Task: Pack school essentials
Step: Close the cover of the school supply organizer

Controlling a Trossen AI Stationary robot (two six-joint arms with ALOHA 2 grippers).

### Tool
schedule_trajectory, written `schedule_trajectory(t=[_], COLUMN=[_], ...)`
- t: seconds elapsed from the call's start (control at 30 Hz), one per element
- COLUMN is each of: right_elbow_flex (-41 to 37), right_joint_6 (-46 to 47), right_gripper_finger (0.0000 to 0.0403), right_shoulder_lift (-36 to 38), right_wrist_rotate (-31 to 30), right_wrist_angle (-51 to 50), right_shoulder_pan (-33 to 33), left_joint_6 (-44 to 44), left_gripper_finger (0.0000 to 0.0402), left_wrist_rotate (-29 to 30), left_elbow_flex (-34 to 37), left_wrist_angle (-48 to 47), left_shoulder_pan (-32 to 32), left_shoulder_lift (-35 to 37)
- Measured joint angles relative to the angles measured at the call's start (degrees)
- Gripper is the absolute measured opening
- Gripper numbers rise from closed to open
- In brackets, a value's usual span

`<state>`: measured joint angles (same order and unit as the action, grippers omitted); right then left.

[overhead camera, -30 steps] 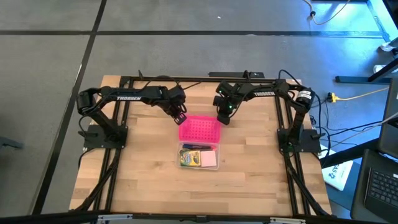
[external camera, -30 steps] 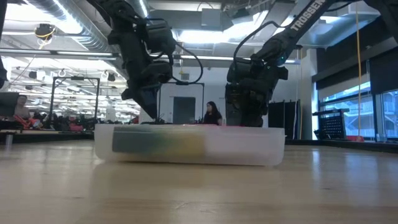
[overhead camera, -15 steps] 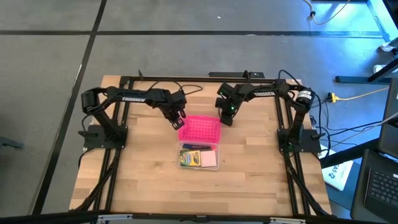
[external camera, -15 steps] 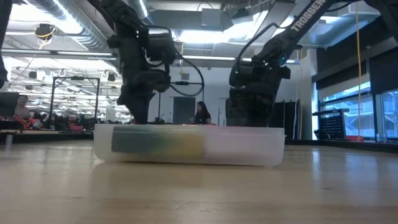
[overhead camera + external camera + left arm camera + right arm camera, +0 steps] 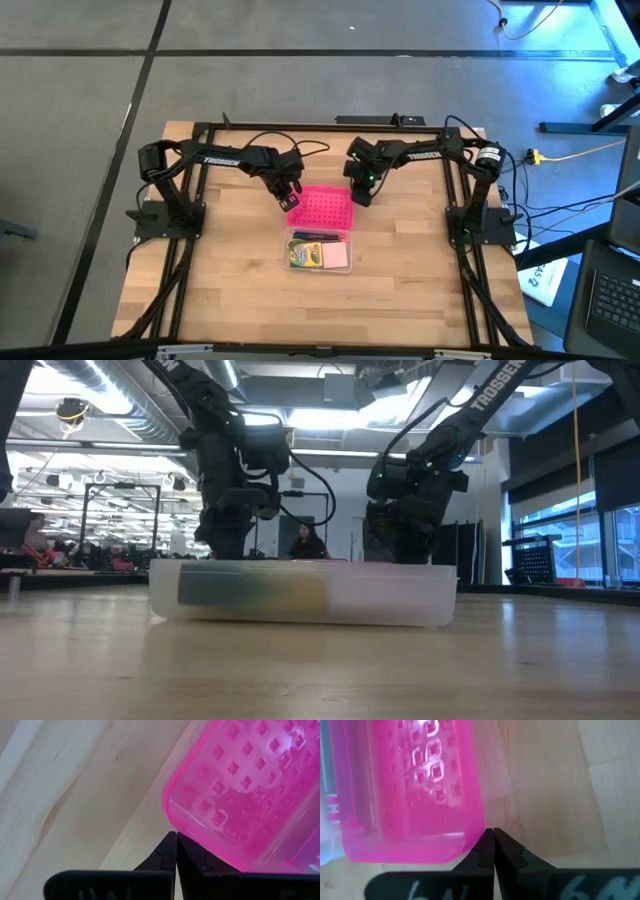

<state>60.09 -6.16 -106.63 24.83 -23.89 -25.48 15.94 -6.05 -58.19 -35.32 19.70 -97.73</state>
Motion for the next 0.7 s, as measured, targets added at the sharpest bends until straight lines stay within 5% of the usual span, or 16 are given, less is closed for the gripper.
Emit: schedule_trajectory(t=[0.47, 0.7], right_elbow_flex=[1.9, 1.0], right_joint_6=[-1.6, -1.6], right_gripper_finger=[0.0001, 0.0001], right_shoulder_lift=[0.0, 0.0], right_wrist_rotate=[4.6, 0.7], right_wrist_angle=[0.4, 0.6], right_shoulder_pan=[0.2, 0.2], left_joint_6=[0.0, 0.0], left_gripper_finger=[0.0, 0.0], left_wrist_rotate=[-0.5, 0.1], left_elbow_flex=[0.0, 0.0], left_wrist_angle=[1.1, 1.7], left_shoulder_pan=[0.0, -0.9], left_shoulder_lift=[2.1, 2.1])
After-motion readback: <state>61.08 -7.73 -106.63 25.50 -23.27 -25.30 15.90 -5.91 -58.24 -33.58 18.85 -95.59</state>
